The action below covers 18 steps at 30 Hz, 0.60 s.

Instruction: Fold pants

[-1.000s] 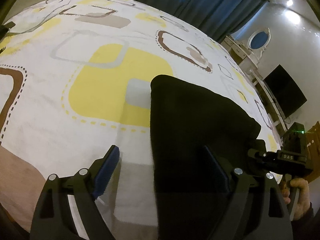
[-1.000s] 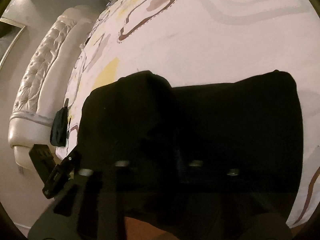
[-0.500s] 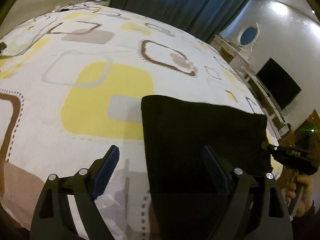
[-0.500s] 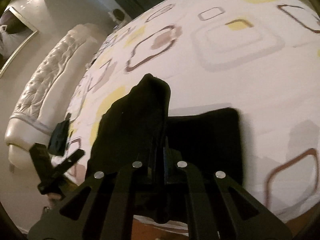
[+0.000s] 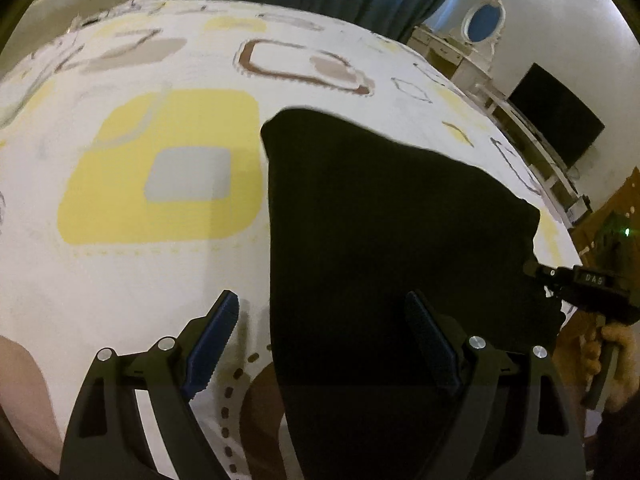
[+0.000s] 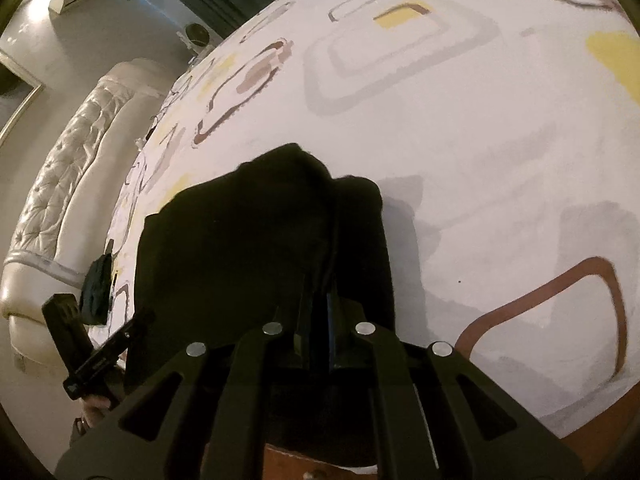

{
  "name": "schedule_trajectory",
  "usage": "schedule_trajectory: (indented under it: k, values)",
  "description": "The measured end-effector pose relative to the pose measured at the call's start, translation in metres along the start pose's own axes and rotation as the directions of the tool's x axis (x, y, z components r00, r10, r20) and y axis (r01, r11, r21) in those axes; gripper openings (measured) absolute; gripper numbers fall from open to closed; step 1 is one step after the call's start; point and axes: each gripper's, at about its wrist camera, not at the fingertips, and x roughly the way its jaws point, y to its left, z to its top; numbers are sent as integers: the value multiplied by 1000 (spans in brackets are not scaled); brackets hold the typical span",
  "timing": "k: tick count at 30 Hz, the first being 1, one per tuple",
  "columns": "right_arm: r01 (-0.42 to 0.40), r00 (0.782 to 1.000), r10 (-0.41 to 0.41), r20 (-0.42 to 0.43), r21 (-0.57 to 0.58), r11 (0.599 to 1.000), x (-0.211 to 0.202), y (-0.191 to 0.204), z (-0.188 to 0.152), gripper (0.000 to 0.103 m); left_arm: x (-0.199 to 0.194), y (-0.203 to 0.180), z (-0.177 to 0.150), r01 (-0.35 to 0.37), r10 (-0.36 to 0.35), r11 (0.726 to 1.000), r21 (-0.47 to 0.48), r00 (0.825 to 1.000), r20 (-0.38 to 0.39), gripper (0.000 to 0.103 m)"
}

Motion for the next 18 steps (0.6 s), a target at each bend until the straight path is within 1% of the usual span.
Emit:
schedule_trajectory:
  k: [1, 3, 4, 5, 6, 7, 8, 9, 10, 12, 13, 14, 15, 17, 18]
  values:
    - [-14, 1000, 14, 3, 12, 1000, 1, -1, -1, 6, 3, 3, -1, 5, -5, 1000, -24, 1000, -3, 87]
    - [-52, 999, 52, 5, 33, 998, 0, -6, -1, 9, 4, 5, -3, 16, -16, 999, -43, 1000, -4, 87]
    - [-80, 997, 79, 7, 50, 996, -2, -8, -1, 15, 3, 6, -3, 20, -21, 999, -46, 1000, -4, 87]
    - [-114, 993, 114, 14, 76, 990, -6, -10, -2, 19, 1, 7, -2, 26, -27, 999, -47, 1000, -4, 87]
    - [-151, 988, 149, 29, 95, 984, -12, -13, -2, 34, -2, 8, -1, 34, -34, 998, -48, 999, -3, 87]
    - [-188, 982, 183, 52, 105, 977, -20, -15, -1, 56, -9, 11, 1, 41, -41, 998, -46, 999, 6, 87]
    - [-202, 978, 195, 69, 106, 974, -25, -16, 0, 67, -13, 12, 2, 46, -45, 998, -44, 999, 16, 87]
    - [-189, 979, 180, 90, 96, 977, -33, -17, 2, 80, -18, 16, 4, 51, -50, 998, -40, 998, 30, 87]
    - [-174, 982, 167, 94, 79, 982, -36, -18, 4, 81, -24, 22, 6, 50, -48, 998, -39, 998, 44, 87]
    - [-157, 986, 153, 69, 65, 985, -36, -23, 8, 81, -32, 37, 11, 58, -54, 997, -52, 996, 65, 87]
    - [-172, 984, 168, 53, 78, 982, -33, -27, 9, 81, -35, 44, 12, 65, -60, 996, -68, 996, 70, 87]
    - [-205, 979, 203, 27, 98, 974, -26, -31, 10, 81, -35, 52, 14, 74, -67, 993, -92, 995, 70, 87]
    - [-229, 973, 229, 10, 116, 966, -21, -35, 11, 81, -33, 61, 15, 103, -96, 986, -130, 994, 56, 87]
    - [-263, 963, 269, -20, 150, 953, -8, -40, 12, 81, -22, 70, 17, 162, -164, 972, -172, 986, 1, 87]
    - [-285, 954, 295, -45, 166, 944, 1, -42, 12, 81, -16, 72, 17, 177, -185, 967, -185, 982, -28, 87]
